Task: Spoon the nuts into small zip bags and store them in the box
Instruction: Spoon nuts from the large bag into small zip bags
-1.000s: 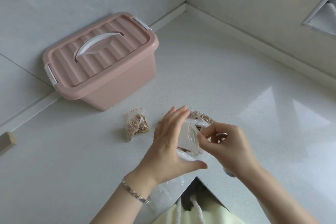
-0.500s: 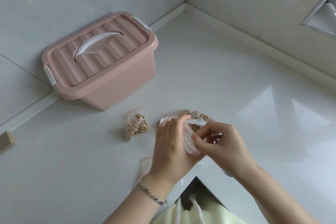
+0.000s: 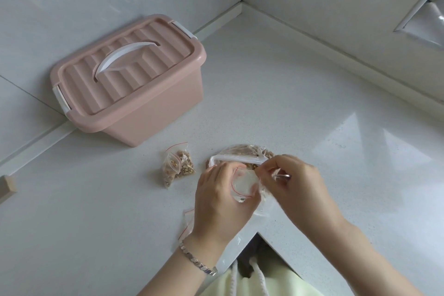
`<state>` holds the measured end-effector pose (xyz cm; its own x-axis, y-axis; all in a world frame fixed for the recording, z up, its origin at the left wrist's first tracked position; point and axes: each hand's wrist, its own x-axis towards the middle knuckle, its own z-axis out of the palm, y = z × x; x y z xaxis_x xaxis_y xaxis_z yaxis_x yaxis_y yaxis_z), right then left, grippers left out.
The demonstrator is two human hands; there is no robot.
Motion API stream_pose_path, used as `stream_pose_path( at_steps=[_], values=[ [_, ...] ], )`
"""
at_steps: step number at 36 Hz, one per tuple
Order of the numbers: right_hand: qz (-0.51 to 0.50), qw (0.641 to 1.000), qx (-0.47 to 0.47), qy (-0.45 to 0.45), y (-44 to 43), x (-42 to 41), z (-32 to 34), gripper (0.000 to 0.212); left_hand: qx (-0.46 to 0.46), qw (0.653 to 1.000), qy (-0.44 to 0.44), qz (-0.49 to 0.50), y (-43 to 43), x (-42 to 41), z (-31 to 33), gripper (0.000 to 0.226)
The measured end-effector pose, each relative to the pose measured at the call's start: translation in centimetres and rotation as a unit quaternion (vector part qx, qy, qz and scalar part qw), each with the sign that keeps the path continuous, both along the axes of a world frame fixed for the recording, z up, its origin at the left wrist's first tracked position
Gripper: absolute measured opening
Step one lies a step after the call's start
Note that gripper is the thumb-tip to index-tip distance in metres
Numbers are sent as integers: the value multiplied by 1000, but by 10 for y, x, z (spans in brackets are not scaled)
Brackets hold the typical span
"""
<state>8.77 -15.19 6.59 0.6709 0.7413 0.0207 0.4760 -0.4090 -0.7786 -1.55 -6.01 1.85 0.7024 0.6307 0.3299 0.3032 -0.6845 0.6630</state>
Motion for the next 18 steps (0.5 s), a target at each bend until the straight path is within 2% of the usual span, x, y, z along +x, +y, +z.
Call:
stream_pose_path(
  at_steps=[3,5,9,11,16,18],
  values=[
    [-15,1000,-21,5,-8,9,-1,44,-101,994,41,28,8,-8,-4,23],
    [-35,998,-40,15,-17,15,-4,51,-183,979,72,55,13,-14,-8,23],
    [-71,993,-93,20,-34,28,-15,49,-247,957,114,102,24,-24,-17,25],
    [-82,992,-76,55,-39,32,-22,41,-256,952,123,113,28,-28,-20,26],
    [-49,996,-44,54,-46,24,-46,20,-268,947,132,120,33,-34,-23,28],
    [-50,997,-42,49,-45,20,-57,27,-273,945,130,123,34,-34,-23,29]
  ],
)
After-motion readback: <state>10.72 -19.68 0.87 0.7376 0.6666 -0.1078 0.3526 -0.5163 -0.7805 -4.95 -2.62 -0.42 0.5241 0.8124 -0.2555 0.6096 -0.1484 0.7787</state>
